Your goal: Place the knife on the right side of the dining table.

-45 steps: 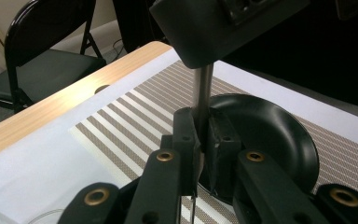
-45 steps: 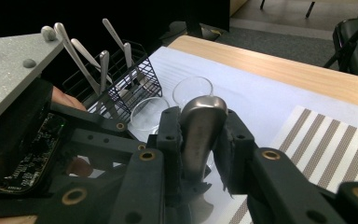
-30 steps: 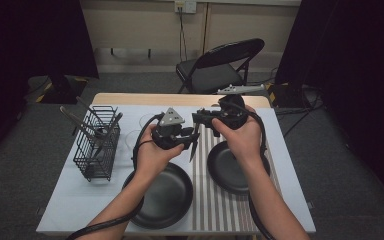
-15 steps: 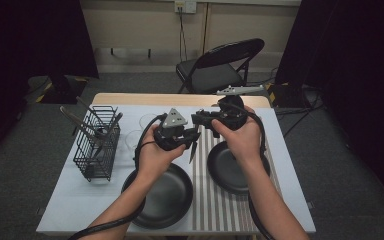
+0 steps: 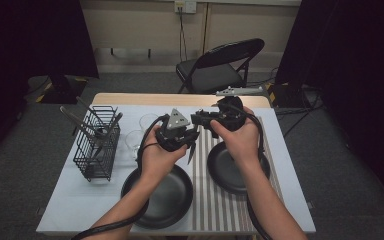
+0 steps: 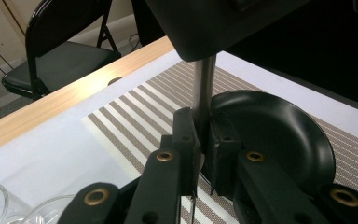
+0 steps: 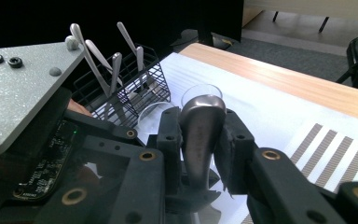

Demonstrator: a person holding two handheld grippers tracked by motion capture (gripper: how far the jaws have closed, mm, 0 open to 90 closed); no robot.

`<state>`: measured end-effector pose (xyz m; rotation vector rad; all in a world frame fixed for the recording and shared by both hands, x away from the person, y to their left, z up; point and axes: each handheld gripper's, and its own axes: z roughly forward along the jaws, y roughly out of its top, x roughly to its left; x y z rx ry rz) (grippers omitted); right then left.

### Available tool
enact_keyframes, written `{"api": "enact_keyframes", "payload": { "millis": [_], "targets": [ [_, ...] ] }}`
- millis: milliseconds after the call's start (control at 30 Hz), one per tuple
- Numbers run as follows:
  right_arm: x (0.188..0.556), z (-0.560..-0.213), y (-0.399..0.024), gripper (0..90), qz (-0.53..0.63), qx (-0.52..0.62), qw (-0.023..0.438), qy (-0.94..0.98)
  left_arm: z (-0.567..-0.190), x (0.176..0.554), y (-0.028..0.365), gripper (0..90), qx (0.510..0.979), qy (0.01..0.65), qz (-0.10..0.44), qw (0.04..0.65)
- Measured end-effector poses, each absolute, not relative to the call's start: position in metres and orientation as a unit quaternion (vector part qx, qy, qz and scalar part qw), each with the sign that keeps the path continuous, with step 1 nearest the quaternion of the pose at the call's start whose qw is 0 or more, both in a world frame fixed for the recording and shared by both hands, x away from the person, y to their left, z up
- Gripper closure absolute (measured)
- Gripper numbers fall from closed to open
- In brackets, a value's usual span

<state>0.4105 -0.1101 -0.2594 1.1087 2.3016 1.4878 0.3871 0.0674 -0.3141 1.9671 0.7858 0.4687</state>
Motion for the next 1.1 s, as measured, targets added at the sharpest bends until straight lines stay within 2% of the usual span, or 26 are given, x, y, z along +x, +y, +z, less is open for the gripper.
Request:
{"api": "enact_keyframes", "payload": {
  "millis": [367, 533, 733, 1000, 1100],
  "targets": [
    [0.411, -0.260, -0.108, 73.7, 0.504, 0.356, 0.098, 0.781, -0.316, 0.389, 0.070, 82.2, 0.794, 0.320, 0.190, 0.481],
    [0.411, -0.259, -0.111, 73.8, 0.513, 0.344, 0.106, 0.780, -0.321, 0.392, 0.074, 65.5, 0.789, 0.336, 0.184, 0.480],
    [0.414, -0.259, -0.114, 73.8, 0.513, 0.341, 0.105, 0.781, -0.328, 0.394, 0.078, 51.5, 0.790, 0.339, 0.167, 0.483],
    [0.421, -0.263, -0.122, 73.8, 0.513, 0.347, 0.100, 0.779, -0.334, 0.396, 0.082, 38.0, 0.801, 0.322, 0.153, 0.482],
    [0.423, -0.264, -0.124, 73.8, 0.512, 0.349, 0.101, 0.778, -0.338, 0.397, 0.083, 36.3, 0.803, 0.324, 0.144, 0.480]
  ]
}}
